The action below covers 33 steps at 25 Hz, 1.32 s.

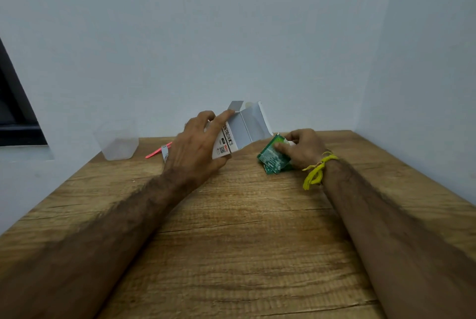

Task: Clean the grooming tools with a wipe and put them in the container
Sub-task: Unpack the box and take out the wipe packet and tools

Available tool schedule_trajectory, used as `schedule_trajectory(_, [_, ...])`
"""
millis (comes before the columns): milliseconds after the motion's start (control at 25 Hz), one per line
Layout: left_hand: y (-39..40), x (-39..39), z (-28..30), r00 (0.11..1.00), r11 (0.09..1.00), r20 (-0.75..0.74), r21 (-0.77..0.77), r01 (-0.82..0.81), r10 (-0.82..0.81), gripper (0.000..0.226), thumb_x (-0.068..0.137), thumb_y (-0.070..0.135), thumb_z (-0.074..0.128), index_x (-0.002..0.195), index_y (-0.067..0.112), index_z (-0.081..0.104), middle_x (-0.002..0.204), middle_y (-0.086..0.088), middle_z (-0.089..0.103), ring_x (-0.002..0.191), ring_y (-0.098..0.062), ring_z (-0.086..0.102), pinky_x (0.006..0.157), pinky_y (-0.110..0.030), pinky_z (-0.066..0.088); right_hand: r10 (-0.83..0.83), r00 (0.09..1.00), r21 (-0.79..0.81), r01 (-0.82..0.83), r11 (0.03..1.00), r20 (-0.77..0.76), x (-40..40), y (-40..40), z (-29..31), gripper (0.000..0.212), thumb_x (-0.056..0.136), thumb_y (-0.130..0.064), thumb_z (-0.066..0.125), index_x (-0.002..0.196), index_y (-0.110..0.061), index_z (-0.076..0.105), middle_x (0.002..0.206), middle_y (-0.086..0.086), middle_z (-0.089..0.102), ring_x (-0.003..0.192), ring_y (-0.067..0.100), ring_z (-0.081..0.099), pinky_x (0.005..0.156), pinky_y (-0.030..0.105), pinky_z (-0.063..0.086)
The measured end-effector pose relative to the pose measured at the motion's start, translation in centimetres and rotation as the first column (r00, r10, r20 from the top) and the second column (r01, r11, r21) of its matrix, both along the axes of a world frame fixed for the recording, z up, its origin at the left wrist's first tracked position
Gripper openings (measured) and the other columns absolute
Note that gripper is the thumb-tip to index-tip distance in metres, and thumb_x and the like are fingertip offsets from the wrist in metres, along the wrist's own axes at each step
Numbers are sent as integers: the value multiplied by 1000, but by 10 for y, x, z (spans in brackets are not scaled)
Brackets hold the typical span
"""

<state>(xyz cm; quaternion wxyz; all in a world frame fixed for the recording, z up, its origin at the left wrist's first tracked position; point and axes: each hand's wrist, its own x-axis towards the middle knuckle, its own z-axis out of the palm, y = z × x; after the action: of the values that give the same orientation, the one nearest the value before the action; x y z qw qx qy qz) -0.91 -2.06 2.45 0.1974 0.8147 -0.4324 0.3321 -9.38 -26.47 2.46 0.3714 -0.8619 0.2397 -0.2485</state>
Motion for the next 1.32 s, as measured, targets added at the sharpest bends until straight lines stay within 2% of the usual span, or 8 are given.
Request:
schedule_trajectory(80, [2,2,4,999,1000,21,-17,-24,24,93,76,31,84,154,24,33,134,-13,47,115,-29,50,79,-47,59,-55,996,97,48,994,68,-1,1,15,29,82,-37,76,88,-8,73,83,3,70,63,7,57,51,18,44])
schedule_trajectory(200, [8,7,10,997,991,-3,-109,-71,71,95,75,31,85,153,24,33,132,-12,47,114,-29,51,76,-44,59,76,997,270,-65,961,-31,-4,18,32,35,73,-41,82,86,-10,72,91,4,70,77,16,63,61,28,48])
schedule_trajectory(320, [9,6,7,997,991,-22,-114,-70,68,95,74,32,86,153,25,33,130,-11,48,113,-28,51,75,-43,58,260,911,43,-261,964,-321,-1,42,25,42,71,-52,81,75,-10,73,82,4,72,78,17,65,71,34,53])
schedule_trajectory(400, [4,2,4,999,996,-11,-76,-39,39,95,73,32,86,153,24,34,130,-11,48,113,-28,51,76,-42,58,184,964,-73,-201,977,-190,-1,43,21,33,75,-49,79,73,-17,73,80,1,73,80,15,66,75,31,53])
schedule_trajectory(600, [-5,-6,1,999,999,-31,26,41,-40,95,76,27,84,154,28,30,136,-9,44,119,-27,46,89,-49,56,-1,942,-336,-119,934,-337,-9,8,-2,53,83,-48,72,128,-21,61,132,8,61,122,27,54,106,40,43])
schedule_trajectory(840, [-3,-3,1,1000,1000,7,19,21,-21,96,74,24,85,154,28,31,134,-9,46,117,-26,47,87,-48,56,25,957,-174,-78,982,-290,-2,2,-6,39,67,-41,87,88,-18,64,95,1,63,91,20,60,74,28,47])
schedule_trajectory(1120, [-5,1,5,998,1000,-56,7,-26,26,100,73,30,86,155,31,28,135,-6,46,117,-23,47,95,-46,50,-206,880,131,165,978,427,-6,13,34,11,85,-9,70,94,-15,73,94,11,71,86,29,70,77,45,60])
schedule_trajectory(1320, [-10,-2,9,993,999,-118,29,-24,27,103,71,32,87,154,37,26,135,-2,46,117,-21,46,98,-46,49,55,604,77,-191,979,795,-19,58,63,17,80,-8,78,93,-12,69,75,3,66,66,11,67,50,26,55])
